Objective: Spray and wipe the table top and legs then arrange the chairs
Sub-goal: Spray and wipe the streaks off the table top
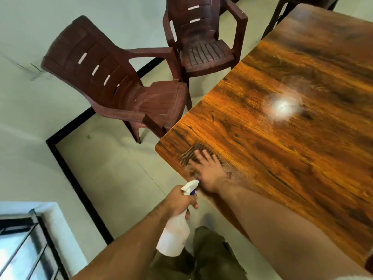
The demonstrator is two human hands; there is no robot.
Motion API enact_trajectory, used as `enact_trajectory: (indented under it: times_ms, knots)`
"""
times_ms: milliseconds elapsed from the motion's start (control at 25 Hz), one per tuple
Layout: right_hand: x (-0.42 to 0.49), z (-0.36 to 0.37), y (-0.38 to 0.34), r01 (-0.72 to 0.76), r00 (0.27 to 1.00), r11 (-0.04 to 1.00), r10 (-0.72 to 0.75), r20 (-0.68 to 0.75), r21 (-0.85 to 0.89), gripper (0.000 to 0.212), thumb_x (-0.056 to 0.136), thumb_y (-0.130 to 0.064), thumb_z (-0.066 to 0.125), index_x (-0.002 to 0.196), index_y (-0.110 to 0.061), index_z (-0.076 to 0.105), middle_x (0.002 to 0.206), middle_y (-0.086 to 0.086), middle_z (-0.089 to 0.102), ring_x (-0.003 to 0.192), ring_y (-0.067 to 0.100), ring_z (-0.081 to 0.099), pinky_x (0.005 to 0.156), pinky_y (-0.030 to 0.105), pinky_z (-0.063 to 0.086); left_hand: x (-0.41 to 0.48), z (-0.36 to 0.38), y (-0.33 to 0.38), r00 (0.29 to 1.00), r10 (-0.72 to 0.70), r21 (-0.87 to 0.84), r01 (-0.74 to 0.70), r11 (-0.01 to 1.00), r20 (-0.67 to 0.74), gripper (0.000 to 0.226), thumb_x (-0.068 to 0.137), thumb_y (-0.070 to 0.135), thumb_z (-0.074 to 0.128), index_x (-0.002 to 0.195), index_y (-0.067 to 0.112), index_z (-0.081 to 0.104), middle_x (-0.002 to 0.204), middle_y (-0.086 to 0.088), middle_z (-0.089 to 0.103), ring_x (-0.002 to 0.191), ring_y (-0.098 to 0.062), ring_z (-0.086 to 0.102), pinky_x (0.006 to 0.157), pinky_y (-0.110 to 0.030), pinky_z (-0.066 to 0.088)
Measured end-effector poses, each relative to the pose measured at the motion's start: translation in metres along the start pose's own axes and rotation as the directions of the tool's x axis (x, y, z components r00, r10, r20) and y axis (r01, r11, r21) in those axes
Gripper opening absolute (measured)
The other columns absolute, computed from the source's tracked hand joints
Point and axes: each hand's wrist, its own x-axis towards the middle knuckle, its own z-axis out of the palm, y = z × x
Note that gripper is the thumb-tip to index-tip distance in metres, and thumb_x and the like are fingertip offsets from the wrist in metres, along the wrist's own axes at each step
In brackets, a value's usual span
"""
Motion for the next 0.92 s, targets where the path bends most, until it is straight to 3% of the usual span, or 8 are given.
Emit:
enact_trajectory:
  times_ms: [80,120,280,480,640,680,840,920]
  knots:
    - [-0.022,0.005,0.017,0.342,0.937,0.937,-0.335,0.099,-0.067,0.057,0.103,-0.039,0.041,0.157,-0.041,0.021,0.165,-0.009,-0.010,0.152,0.016,-0.014,0.119,0.042,-0.014,0.000,0.008,-0.010,1.000,-0.020,-0.012,0.020,1.000,0.008,0.049,0.076,0.025,0.067,0.122,0.008,0.059,0.088,-0.006,0.078,0.056,-0.030,0.065,0.064,-0.045,0.060]
    - [-0.028,0.002,0.038,0.376,0.923,0.924,-0.368,0.113,-0.060,0.054,0.104,-0.039,0.040,0.155,-0.042,0.024,0.165,-0.012,-0.007,0.152,0.014,-0.013,0.119,0.040,-0.015,-0.003,0.015,-0.012,1.000,-0.024,-0.004,0.024,1.000,0.020,0.045,0.077,0.024,0.067,0.120,0.008,0.060,0.087,-0.006,0.078,0.054,-0.028,0.064,0.064,-0.045,0.060]
    - [-0.046,-0.001,0.067,-0.105,0.993,0.994,0.105,-0.047,-0.002,0.055,0.106,-0.035,0.036,0.157,-0.043,0.018,0.166,-0.006,-0.011,0.154,0.021,-0.013,0.120,0.043,-0.014,-0.021,0.040,-0.014,1.000,0.027,-0.057,-0.027,0.998,0.007,0.025,0.085,0.010,0.065,0.107,-0.002,0.063,0.084,-0.007,0.077,0.043,-0.026,0.057,0.059,-0.037,0.054]
    - [-0.116,0.027,0.051,0.317,0.943,0.948,-0.312,0.118,-0.029,0.052,0.104,-0.031,0.039,0.154,-0.043,0.030,0.167,-0.011,-0.003,0.154,0.016,-0.011,0.123,0.045,-0.011,-0.038,0.063,-0.020,0.991,0.077,-0.138,-0.092,0.986,-0.109,0.032,0.085,0.015,0.064,0.113,0.000,0.061,0.082,-0.007,0.077,0.042,-0.028,0.056,0.057,-0.038,0.055]
    - [-0.133,0.027,0.089,-0.184,0.978,0.979,0.191,-0.082,0.086,0.051,0.107,-0.033,0.033,0.157,-0.040,0.023,0.168,-0.004,-0.004,0.155,0.022,-0.007,0.125,0.047,-0.005,-0.053,0.087,-0.028,0.985,0.136,-0.105,-0.147,0.984,-0.107,0.024,0.087,0.013,0.063,0.105,-0.003,0.062,0.081,-0.005,0.077,0.043,-0.027,0.055,0.062,-0.041,0.057]
    - [-0.141,0.034,0.077,-0.192,0.977,0.979,0.198,-0.084,0.072,0.054,0.106,-0.030,0.035,0.158,-0.038,0.021,0.168,-0.003,-0.007,0.155,0.023,-0.008,0.124,0.047,-0.006,-0.059,0.096,-0.032,0.984,0.137,-0.104,-0.149,0.983,-0.114,0.023,0.088,0.014,0.064,0.105,-0.002,0.063,0.083,-0.005,0.077,0.043,-0.026,0.056,0.063,-0.040,0.057]
    - [-0.201,0.066,0.075,0.205,0.979,0.978,-0.205,-0.002,-0.028,0.055,0.104,-0.025,0.040,0.156,-0.039,0.028,0.167,-0.008,0.000,0.155,0.019,-0.006,0.121,0.041,-0.009,-0.069,0.133,-0.044,0.984,0.141,-0.084,-0.150,0.985,-0.104,0.021,0.084,0.015,0.064,0.101,0.002,0.066,0.086,-0.008,0.078,0.043,-0.027,0.056,0.060,-0.041,0.057]
    - [-0.214,0.065,0.117,0.045,0.997,0.998,-0.043,-0.058,0.043,0.055,0.104,-0.023,0.039,0.155,-0.040,0.028,0.168,-0.007,0.001,0.155,0.019,-0.004,0.122,0.043,-0.007,-0.073,0.150,-0.048,0.986,0.150,-0.072,-0.156,0.985,-0.079,0.026,0.080,0.016,0.064,0.100,0.001,0.066,0.090,-0.015,0.077,0.043,-0.027,0.056,0.060,-0.041,0.056]
